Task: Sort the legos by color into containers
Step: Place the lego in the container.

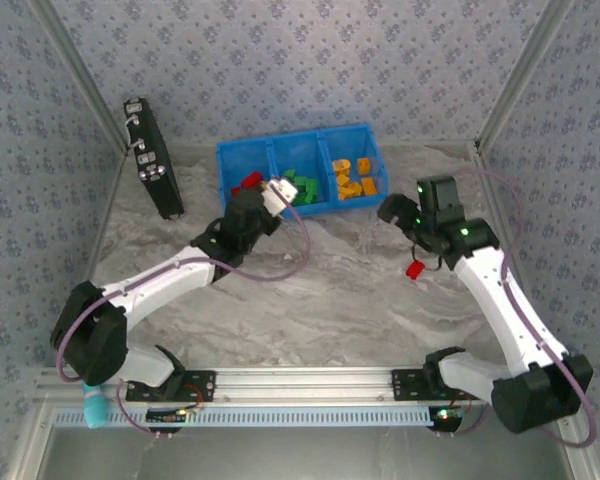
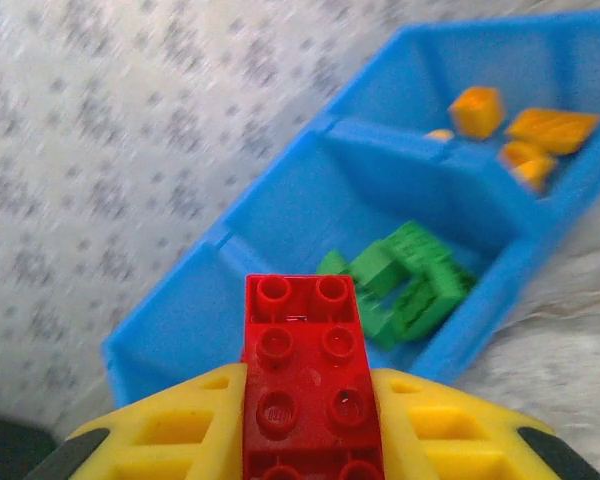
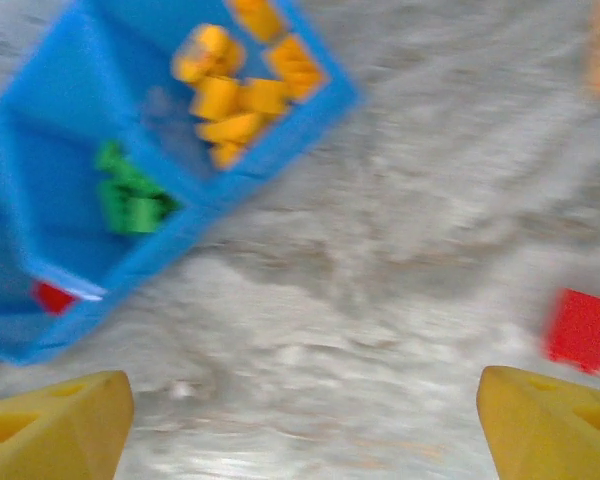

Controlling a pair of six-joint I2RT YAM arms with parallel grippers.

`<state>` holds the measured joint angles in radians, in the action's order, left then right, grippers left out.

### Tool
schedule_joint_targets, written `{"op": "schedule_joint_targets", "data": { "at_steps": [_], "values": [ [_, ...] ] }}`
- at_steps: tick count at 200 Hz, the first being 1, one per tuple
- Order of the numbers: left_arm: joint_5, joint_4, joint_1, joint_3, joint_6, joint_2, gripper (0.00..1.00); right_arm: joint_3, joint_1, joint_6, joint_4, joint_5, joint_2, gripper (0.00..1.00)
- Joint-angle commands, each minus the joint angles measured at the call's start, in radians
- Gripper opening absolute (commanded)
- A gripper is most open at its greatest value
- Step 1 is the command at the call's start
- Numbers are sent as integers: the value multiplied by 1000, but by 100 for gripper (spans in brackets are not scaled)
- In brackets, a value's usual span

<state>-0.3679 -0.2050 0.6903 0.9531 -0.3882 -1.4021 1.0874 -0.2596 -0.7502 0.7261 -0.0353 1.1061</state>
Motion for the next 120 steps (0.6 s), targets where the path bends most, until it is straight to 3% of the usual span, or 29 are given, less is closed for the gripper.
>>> {"op": "schedule_joint_targets", "data": {
  "at_steps": [1, 46, 120],
  "values": [
    [16, 51, -95, 49, 89, -27, 13, -116, 39, 80, 176, -47, -20, 93],
    [91, 70, -188, 159, 129, -194, 13, -282, 111, 29, 115, -11, 20, 92],
    [75, 163, -257, 332, 219, -438, 14, -269, 191, 83, 39, 12, 190, 85]
  ]
}}
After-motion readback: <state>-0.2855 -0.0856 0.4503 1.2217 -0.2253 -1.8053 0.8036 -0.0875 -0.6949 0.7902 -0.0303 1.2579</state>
